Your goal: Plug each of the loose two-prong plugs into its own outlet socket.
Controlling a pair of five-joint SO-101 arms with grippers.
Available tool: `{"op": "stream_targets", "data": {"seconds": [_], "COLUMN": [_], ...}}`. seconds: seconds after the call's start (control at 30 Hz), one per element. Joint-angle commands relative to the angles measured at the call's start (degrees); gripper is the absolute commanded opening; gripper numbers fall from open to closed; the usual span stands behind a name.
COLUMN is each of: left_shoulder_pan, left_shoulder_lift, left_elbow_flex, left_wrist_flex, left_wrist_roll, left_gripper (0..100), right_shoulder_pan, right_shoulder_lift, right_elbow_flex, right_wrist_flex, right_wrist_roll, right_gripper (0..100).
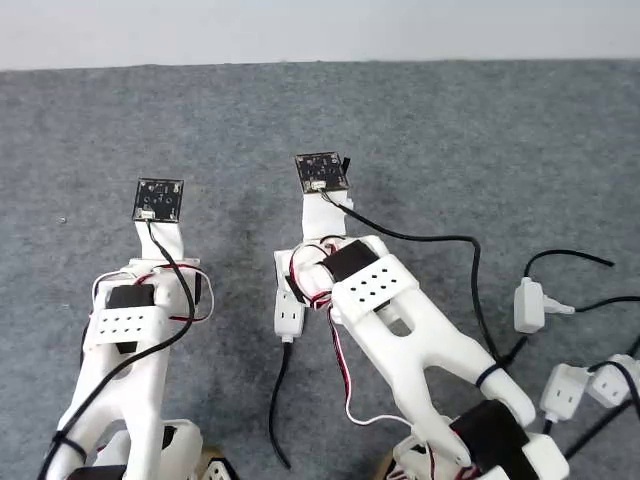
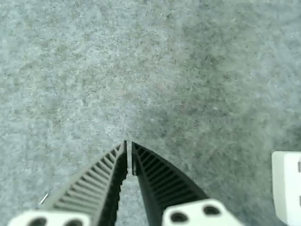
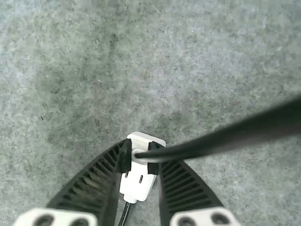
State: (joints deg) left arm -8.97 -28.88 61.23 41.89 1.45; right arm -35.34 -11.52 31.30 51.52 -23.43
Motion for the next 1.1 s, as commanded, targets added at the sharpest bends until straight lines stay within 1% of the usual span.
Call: {"op": "stream_targets", "data": {"seconds": [0.0, 0.13, 0.27, 0.6, 0.7, 0.8, 0.97, 1.03, 1.07], "left_shoulder_pan": [-0.4, -0.4, -0.4, -0.4, -0.4, -0.4, -0.5, -0.6, -0.6], "left_shoulder_lift": [-1.0, -0.9, -0.9, -0.9, -0.9, -0.9, -0.9, -0.9, -0.9], "left_elbow_flex": [-2.7, -2.7, -2.6, -2.6, -2.6, -2.6, -2.6, -2.6, -2.6], "left_wrist_flex": [-1.1, -1.1, -1.1, -1.1, -1.1, -1.1, -1.1, -1.1, -1.1], "left_wrist_roll": [0.4, 0.0, -1.8, -1.8, -1.8, -1.8, -1.8, -1.8, -1.8], "left_gripper": [2, 2, 2, 2, 2, 2, 2, 2, 2], "right_shoulder_pan": [-0.6, -1.8, -2.9, -5.3, -6.8, -6.9, -6.6, -7.2, -7.7], "right_shoulder_lift": [-0.1, -0.1, -0.1, 0.0, 2.2, 4.6, 7.6, 8.4, 8.7], "right_elbow_flex": [0.6, 3.0, 4.3, 9.1, 9.4, 7.7, 2.6, 1.2, 0.7], "right_wrist_flex": [-1.2, -1.4, -1.0, -0.9, -0.9, -0.5, 3.6, 4.9, 5.3], "right_wrist_roll": [-0.3, 3.4, 4.4, 14.0, 16.3, 16.4, 15.8, 13.5, 11.3], "right_gripper": [0.8, 0.8, 0.8, 0.8, 0.8, 0.8, 1.2, 5.0, 8.6]}}
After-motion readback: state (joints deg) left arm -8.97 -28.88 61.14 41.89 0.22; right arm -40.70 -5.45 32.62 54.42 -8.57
